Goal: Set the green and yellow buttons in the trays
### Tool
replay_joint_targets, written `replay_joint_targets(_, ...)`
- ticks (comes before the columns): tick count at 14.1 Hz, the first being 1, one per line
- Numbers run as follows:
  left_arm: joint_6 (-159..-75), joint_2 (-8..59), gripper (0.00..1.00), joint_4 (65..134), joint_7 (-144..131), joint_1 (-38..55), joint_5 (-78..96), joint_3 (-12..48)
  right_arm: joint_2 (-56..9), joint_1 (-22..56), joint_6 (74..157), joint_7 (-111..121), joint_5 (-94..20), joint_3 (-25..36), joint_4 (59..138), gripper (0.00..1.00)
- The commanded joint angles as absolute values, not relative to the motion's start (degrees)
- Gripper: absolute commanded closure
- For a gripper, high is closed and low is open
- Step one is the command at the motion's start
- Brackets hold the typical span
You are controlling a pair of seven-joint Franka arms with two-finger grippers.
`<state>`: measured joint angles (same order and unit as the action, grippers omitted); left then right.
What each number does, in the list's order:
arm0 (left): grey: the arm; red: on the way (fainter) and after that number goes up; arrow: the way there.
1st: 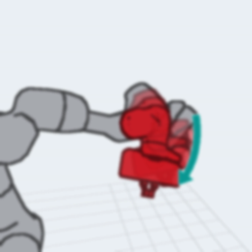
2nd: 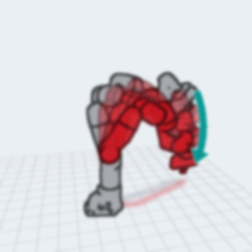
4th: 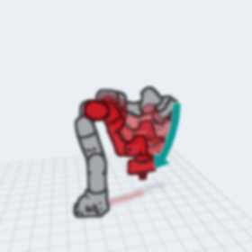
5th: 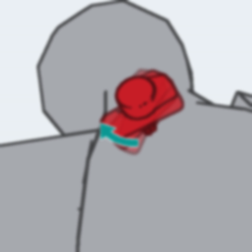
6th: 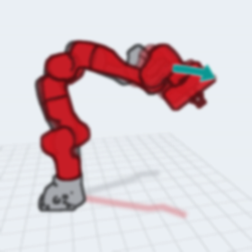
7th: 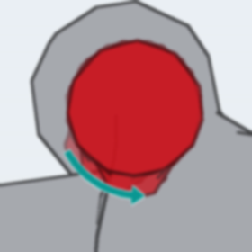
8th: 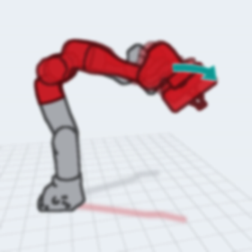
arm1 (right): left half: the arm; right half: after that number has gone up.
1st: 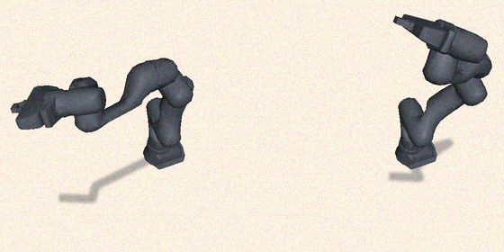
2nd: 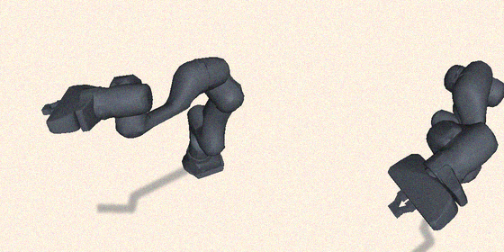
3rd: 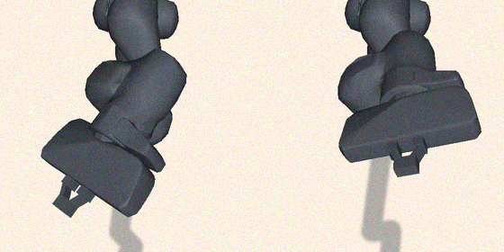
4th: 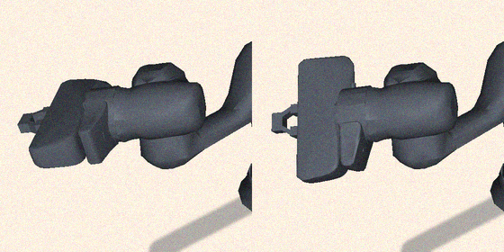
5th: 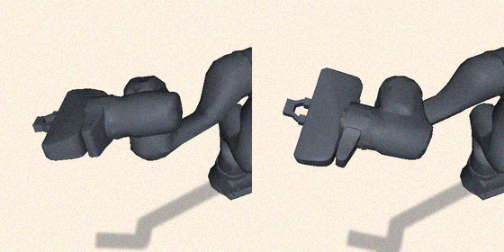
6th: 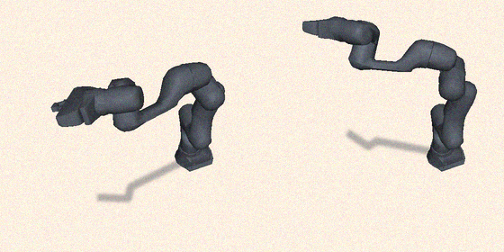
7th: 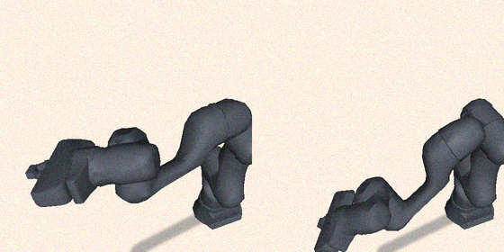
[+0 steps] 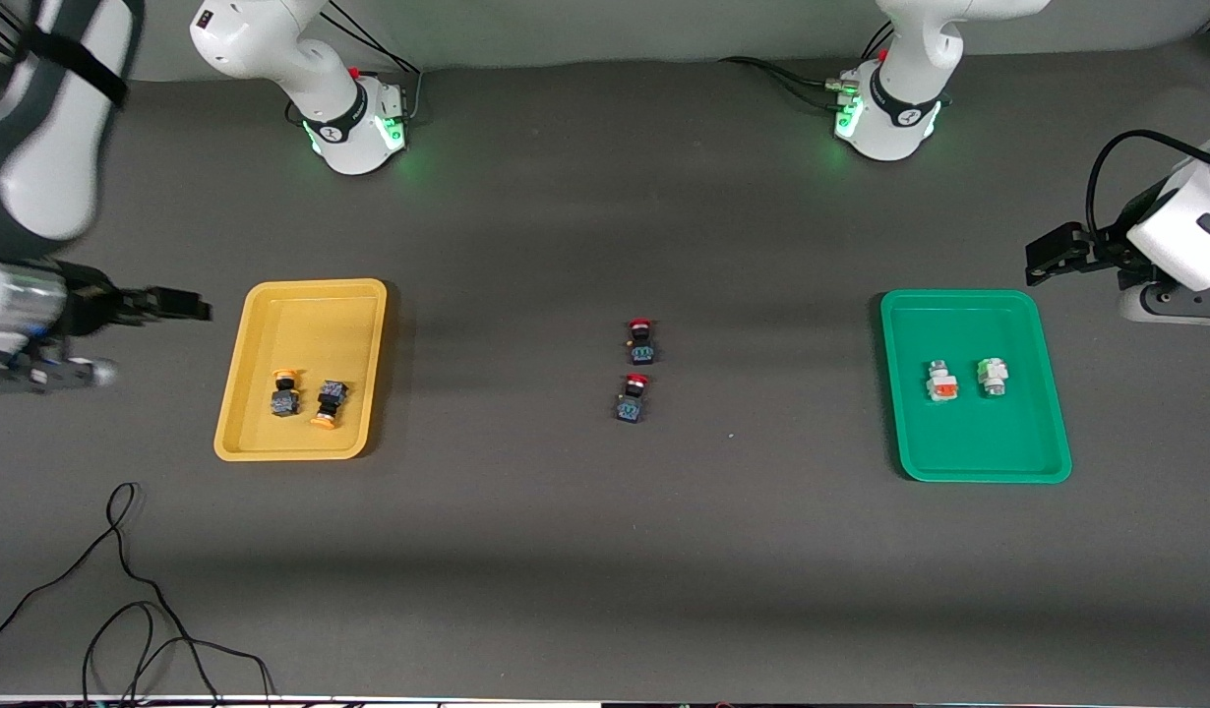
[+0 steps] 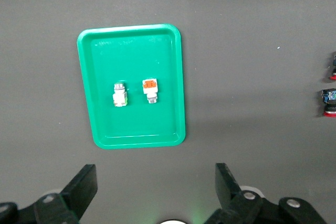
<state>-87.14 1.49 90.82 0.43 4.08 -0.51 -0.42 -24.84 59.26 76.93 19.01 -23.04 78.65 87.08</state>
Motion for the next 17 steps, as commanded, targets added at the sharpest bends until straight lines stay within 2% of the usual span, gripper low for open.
replay_joint_targets(1,-86.7,2.3,0.00,89.2,0.6,4.7,-1.1,-0.7,-25.4,59.9,73.2,19.4,-22.4,84.1,81.9,0.01)
replay_joint_targets(6,-86.7,2.3,0.00,89.2,0.6,4.6,-1.1,-0.7,-26.1,61.1,76.6,18.3,-22.2,83.8,82.6,0.01)
replay_joint_targets(17,-86.8,2.5,0.00,88.7,0.6,4.6,-1.1,-0.7,-24.7,63.2,74.4,18.3,-22.1,84.9,82.9,0.01)
